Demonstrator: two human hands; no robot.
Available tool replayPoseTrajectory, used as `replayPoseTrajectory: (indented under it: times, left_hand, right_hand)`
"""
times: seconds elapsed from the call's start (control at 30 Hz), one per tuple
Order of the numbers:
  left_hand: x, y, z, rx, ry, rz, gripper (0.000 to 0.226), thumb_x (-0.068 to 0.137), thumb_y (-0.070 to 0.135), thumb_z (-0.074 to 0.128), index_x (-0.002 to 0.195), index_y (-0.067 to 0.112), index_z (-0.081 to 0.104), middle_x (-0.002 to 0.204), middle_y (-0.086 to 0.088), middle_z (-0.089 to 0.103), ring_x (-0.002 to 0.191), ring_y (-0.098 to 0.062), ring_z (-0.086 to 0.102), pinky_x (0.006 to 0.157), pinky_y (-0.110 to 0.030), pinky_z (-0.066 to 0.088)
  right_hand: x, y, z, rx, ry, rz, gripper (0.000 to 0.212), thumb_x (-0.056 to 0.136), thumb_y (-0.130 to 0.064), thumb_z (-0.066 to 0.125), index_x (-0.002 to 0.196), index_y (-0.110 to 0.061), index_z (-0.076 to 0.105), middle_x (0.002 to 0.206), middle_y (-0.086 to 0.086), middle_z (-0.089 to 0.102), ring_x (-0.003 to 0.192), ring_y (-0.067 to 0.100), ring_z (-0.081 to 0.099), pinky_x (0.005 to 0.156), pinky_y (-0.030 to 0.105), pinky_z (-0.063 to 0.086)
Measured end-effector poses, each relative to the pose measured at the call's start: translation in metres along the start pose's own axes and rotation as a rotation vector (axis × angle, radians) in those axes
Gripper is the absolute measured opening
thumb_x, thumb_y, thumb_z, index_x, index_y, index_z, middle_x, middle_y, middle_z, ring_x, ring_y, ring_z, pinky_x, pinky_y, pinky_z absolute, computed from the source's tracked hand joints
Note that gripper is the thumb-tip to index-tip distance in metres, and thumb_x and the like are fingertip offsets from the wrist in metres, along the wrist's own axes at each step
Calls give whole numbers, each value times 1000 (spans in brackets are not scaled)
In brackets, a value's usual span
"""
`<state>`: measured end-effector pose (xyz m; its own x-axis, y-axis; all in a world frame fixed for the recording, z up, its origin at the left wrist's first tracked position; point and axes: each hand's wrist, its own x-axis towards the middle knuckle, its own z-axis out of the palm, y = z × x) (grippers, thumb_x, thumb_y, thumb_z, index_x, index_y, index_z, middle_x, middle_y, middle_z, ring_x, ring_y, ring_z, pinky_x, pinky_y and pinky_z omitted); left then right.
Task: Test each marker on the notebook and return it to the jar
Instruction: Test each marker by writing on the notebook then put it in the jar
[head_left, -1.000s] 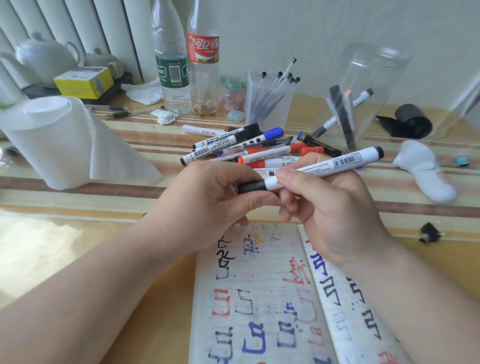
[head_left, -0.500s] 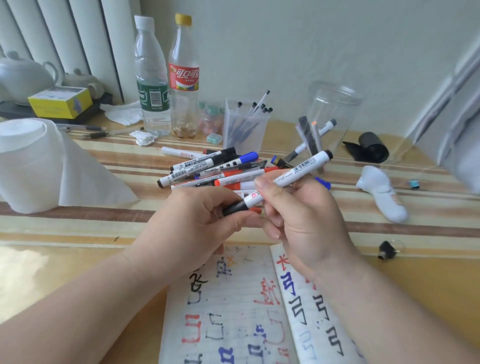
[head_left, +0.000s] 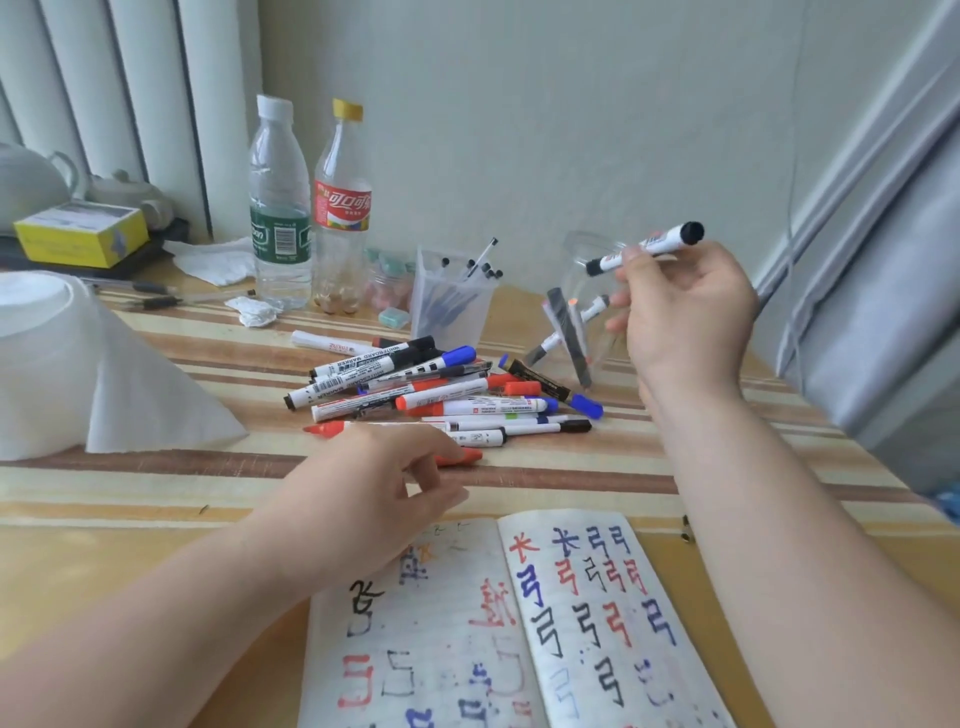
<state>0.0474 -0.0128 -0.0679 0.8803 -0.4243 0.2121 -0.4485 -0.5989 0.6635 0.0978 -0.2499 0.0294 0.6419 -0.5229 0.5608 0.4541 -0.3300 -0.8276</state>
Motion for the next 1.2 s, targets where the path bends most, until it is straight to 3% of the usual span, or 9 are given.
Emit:
replayPoseTrajectory:
  times: [0.3,0.4,0.5,0.63,0.7,0.8,0.9,1.07,1.2]
  left_hand:
    - [3,-12,5,52,5,46,22,90,49,71,111,44,67,101,48,54,83,14,57,60,-11,40]
    - [3,-12,6,54,2,48,21,90,50,70,110,45,67,102,50,53,84,15,57,58,-10,39]
    - [3,-11,5,59,-8,54,21,90,51,70,110,46,67,104,51,52,84,13,58,58,-11,39]
    - [3,-9,3,53,-25,42,16,90,51,69,105,49,65,104,50,53,83,11,59,58,-11,39]
    - [2,-7,1,51,-35,26,12,90,50,69,97,52,60,102,50,53,82,11,59,58,-11,39]
    - [0,-4,-2,70,-35,7,10,91,51,69,88,48,59,95,47,56,77,10,60,54,-12,38]
    - [-2,-3,-5,84,-70,-29,17,91,50,68,82,37,63,76,32,65,61,0,60,53,-23,47]
    - [-6,-8,-13,-17,-47,-90,17,94,22,66,79,26,59,61,9,71,50,-3,67,54,-24,52]
    - [-4,-11,-22,-216,-137,-235,16,83,8,54,79,23,55,65,-7,73,59,-25,75,61,-37,61]
  right_hand:
    - [56,4,18,-13,179,-40,13,80,-27,72,76,-19,62,63,0,68,49,19,60,44,32,52]
    - [61,14,22,-119,127,22,11,81,-23,72,90,-18,67,62,-5,70,53,18,66,55,41,59]
    - [54,22,25,-134,90,68,37,84,-17,75,120,-12,64,71,-7,69,43,5,63,50,31,55]
    - [27,24,25,-182,40,39,26,85,-17,76,108,-22,64,76,-7,69,55,8,66,61,36,60]
    - [4,23,25,-239,-72,26,17,85,-18,76,92,-28,65,73,-11,69,57,0,65,59,26,54]
    - [-38,27,25,-517,-503,36,17,82,-24,79,77,-33,66,72,-14,68,58,-7,61,51,10,42]
    - [-75,35,19,-763,-858,33,13,85,-27,73,85,-38,65,84,-19,66,69,-2,60,56,16,42]
    - [-93,36,16,-756,-1079,-97,17,84,-21,70,96,-33,69,93,-18,56,85,4,57,77,33,53]
    - [-94,33,21,-812,-1108,-196,21,88,-25,66,107,-33,67,103,-14,58,96,12,58,82,37,55]
